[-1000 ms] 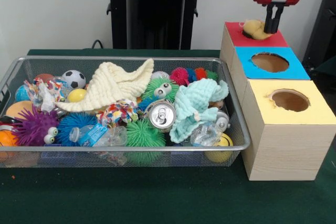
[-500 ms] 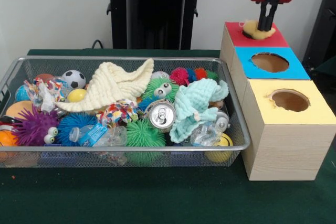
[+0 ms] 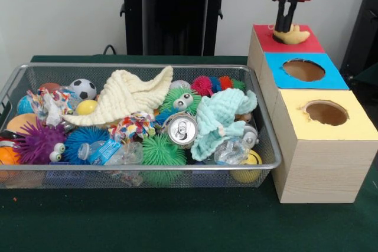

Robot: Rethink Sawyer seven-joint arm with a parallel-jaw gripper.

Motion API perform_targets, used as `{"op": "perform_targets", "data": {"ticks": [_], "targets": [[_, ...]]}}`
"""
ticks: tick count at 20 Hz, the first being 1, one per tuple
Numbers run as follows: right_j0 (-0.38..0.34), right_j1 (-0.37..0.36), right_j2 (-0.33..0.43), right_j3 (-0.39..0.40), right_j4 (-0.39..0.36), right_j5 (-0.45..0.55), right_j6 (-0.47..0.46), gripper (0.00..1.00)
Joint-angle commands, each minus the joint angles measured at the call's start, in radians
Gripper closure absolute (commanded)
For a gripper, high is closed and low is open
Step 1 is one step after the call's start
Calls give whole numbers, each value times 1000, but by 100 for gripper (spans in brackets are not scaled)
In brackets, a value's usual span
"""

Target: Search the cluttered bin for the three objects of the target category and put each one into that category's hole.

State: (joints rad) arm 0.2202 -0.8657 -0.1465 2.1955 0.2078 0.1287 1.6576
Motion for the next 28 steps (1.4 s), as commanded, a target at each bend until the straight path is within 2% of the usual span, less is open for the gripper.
{"op": "perform_targets", "data": {"ticks": [1, 4, 7, 15, 20, 28], "targets": [[-71, 89, 84, 78, -42, -76, 180, 100], [-78, 140, 104, 91, -52, -145, 198, 100], [-63, 158, 95, 102, -56, -177, 214, 100], [-47, 129, 91, 119, -33, -173, 217, 100], [-33, 79, 66, 109, -20, -101, 193, 100], [22, -45, -14, 63, -9, 104, 170, 100]]}}
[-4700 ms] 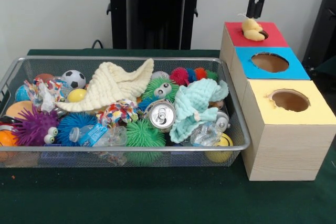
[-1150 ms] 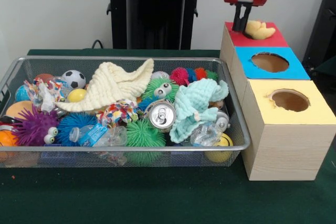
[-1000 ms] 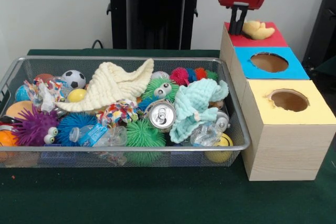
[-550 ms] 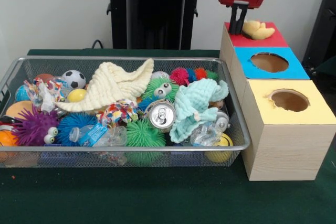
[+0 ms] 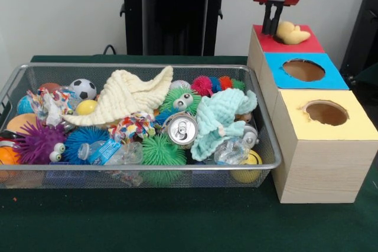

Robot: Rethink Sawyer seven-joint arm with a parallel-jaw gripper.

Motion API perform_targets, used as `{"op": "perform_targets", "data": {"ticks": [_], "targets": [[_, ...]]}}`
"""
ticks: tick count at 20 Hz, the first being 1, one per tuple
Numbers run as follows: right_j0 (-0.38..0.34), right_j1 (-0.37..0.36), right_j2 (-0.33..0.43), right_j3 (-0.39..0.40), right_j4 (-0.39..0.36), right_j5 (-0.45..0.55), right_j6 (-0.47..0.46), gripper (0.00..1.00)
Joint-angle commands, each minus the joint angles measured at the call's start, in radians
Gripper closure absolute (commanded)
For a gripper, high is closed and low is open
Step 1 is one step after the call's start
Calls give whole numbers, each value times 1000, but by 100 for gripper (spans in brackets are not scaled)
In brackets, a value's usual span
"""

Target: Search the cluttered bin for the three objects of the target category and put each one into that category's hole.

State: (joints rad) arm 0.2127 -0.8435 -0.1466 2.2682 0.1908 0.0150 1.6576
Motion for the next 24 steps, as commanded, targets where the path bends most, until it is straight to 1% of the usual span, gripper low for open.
{"op": "perform_targets", "data": {"ticks": [1, 6, 9, 11, 13, 17, 22, 24], "targets": [[35, -71, -23, -19, 7, 232, 169, 100], [63, -83, -50, -62, 8, 296, 182, 100], [73, -85, -64, -81, 5, 316, 187, 100], [72, -83, -66, -87, 3, 313, 185, 100], [69, -76, -64, -91, 1, 297, 181, 100], [38, -60, -27, -77, 0, 215, 170, 100], [30, -48, 1, -57, 6, 183, 179, 100], [40, -39, 10, -45, 12, 163, 195, 100]]}}
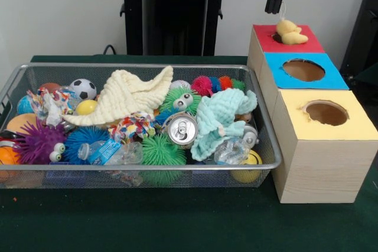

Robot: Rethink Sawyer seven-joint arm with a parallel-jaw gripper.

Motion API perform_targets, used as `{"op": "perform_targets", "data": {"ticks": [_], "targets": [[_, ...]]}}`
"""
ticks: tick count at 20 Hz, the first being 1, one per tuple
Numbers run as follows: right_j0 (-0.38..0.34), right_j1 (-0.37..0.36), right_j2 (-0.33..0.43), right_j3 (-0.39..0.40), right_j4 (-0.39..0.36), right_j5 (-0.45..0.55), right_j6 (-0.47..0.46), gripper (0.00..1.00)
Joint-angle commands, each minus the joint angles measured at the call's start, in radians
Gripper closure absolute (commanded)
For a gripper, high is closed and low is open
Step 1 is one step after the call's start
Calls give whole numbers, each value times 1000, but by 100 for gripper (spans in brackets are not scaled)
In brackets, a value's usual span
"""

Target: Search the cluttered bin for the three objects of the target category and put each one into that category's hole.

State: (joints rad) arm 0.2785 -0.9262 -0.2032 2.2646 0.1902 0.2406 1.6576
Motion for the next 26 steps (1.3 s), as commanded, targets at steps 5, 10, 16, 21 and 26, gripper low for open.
{"op": "perform_targets", "data": {"ticks": [5, 10, 16, 21, 26], "targets": [[19, 72, 63, -47, 37, -81, 234, 100], [70, 82, 44, -56, 61, -78, 261, 100], [85, 76, 32, -57, 72, -69, 260, 100], [76, 60, 34, -39, 71, -72, 249, 100], [46, 74, 61, -24, 65, -121, 245, 100]]}}
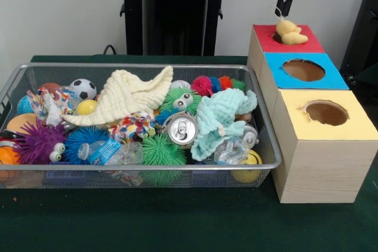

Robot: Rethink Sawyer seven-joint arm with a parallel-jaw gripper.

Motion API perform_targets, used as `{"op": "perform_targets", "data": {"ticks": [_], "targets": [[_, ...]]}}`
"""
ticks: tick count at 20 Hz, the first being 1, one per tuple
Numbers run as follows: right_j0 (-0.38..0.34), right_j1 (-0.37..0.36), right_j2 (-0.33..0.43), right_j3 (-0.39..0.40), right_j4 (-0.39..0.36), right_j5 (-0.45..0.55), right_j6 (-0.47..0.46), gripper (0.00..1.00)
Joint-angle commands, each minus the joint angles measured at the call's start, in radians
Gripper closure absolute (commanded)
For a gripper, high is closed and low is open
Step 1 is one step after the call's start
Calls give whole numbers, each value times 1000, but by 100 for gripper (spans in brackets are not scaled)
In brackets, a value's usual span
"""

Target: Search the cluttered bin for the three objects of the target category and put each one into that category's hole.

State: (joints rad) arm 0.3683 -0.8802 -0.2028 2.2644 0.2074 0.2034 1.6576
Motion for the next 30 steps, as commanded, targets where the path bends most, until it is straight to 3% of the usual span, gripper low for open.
{"op": "perform_targets", "data": {"ticks": [1, 22, 30], "targets": [[-47, 30, 64, -25, 48, -87, 245, 100], [13, -10, -13, -160, 66, 161, 245, 100], [19, 12, -19, -207, 68, 183, 249, 100]]}}
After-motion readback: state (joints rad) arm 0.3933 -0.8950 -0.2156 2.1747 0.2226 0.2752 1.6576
